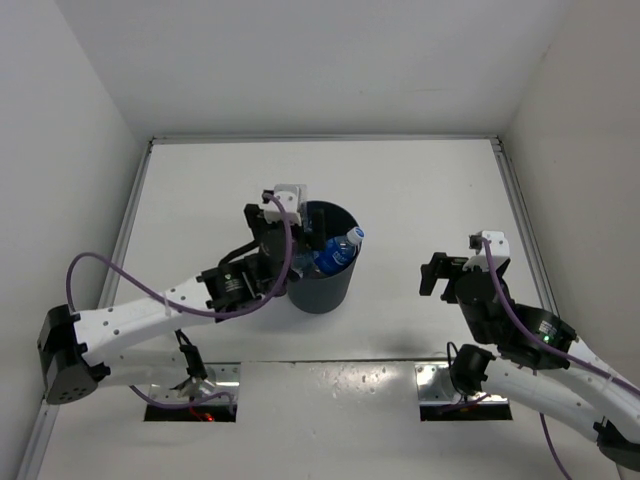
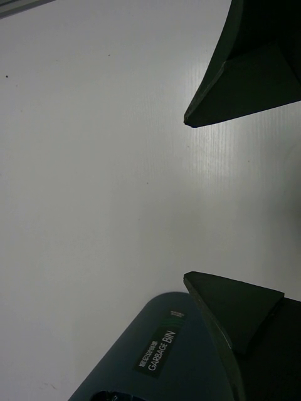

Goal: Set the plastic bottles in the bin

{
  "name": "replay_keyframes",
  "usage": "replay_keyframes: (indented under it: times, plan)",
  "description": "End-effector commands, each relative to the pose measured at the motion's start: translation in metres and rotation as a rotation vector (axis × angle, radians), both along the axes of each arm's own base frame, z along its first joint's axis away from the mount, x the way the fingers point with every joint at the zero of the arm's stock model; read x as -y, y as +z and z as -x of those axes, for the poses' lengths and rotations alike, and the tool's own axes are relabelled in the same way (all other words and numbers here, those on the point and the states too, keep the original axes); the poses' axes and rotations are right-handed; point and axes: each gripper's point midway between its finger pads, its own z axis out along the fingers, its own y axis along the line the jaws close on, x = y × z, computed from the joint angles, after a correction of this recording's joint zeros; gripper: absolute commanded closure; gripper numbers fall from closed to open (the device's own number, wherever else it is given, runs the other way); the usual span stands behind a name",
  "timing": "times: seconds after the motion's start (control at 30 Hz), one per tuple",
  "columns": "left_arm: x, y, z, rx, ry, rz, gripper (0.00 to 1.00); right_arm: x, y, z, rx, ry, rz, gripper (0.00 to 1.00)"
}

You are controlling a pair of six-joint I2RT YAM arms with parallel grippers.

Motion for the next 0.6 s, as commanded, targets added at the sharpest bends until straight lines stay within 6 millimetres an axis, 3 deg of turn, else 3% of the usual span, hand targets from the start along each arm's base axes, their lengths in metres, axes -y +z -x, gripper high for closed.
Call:
replay_keyframes:
  times: [0.0,0.13,0.23,0.3,0.4,0.47,0.53,0.57]
  plan:
    - [-0.008,0.067,0.003,0.096,0.023,0.112,0.0,0.001,0.006,-0.003,0.015,-0.019,-0.012,0.0]
    - [-0.017,0.126,0.005,0.183,0.024,0.155,0.0,0.0,0.004,-0.003,0.01,-0.019,-0.004,0.0]
    - [-0.027,0.152,0.005,0.216,0.036,0.131,0.0,0.0,0.004,-0.003,0.01,-0.019,-0.004,0.0]
    - [-0.047,0.169,0.002,0.213,0.072,0.136,0.0,0.0,0.004,-0.003,0.01,-0.019,-0.004,0.0]
    - [-0.08,0.161,-0.002,0.184,0.14,0.111,0.0,-0.002,-0.002,-0.003,-0.017,-0.005,0.035,0.0]
    - [-0.106,0.133,-0.008,0.132,0.223,0.095,0.0,-0.006,-0.004,-0.002,-0.039,0.015,0.042,0.0]
    - [-0.13,0.122,-0.001,0.123,0.263,0.122,0.0,-0.009,0.0,-0.004,-0.051,0.015,0.058,0.0]
    - [-0.132,0.099,-0.001,0.088,0.256,0.109,0.0,-0.008,0.0,-0.004,-0.059,0.015,0.069,0.0]
